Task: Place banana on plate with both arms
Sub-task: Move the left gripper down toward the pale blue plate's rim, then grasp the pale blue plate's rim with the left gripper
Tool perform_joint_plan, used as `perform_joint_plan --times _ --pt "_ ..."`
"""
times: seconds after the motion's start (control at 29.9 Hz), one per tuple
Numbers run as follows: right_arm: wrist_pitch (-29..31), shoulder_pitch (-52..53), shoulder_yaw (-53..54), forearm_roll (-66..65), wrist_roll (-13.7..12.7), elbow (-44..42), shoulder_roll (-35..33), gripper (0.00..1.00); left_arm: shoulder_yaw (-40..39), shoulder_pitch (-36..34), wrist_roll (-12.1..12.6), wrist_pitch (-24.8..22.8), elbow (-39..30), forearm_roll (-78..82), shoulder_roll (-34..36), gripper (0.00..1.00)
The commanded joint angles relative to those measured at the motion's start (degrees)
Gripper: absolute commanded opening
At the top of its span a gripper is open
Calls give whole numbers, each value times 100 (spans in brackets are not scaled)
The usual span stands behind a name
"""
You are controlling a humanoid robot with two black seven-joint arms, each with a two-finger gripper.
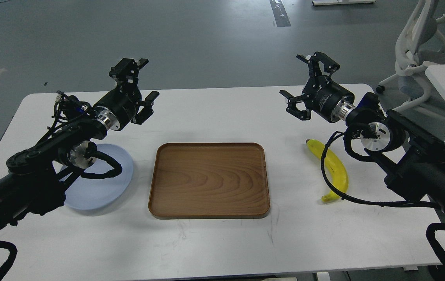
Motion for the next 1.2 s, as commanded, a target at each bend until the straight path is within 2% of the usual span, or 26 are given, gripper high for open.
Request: perform_joint_plan --times 0.0,0.2,0.4,0.6,0.67,0.84,0.87,0.9,1.0,1.17 --pt "-1 11 0 0 0 0 -6 100 21 6 -214 224 -30 405 -27 98" --pt "-1 2 -52 0 9 0 2 100 -14 -3 -180 304 -39 458 -62 98" --pt "-1 2 -70 0 9 0 2 100 -40 -3 -66 40 -48 -165 -177 98" --pt "-1 11 -70 0 9 9 -15 100 -58 -3 540 -171 -48 -719 -142 98" --pt "-1 11 -70 0 18 9 -24 100 -58 -3 576 -171 -39 -728 -133 98" --pt "-1 11 -70 0 18 9 -24 100 39 -126 252 48 -65 165 87 98" --pt "-1 11 -70 0 18 9 -24 100 39 -152 199 171 -91 507 139 98" --pt "-1 2 -70 0 18 9 -33 100 39 -170 129 502 -187 1329 253 98" --pt "-1 -7 -70 0 18 0 -24 100 56 -187 154 1321 -591 3194 613 98" --pt "-1 -15 -70 0 18 -9 -15 100 135 -74 128 1402 -1110 4175 1246 98"
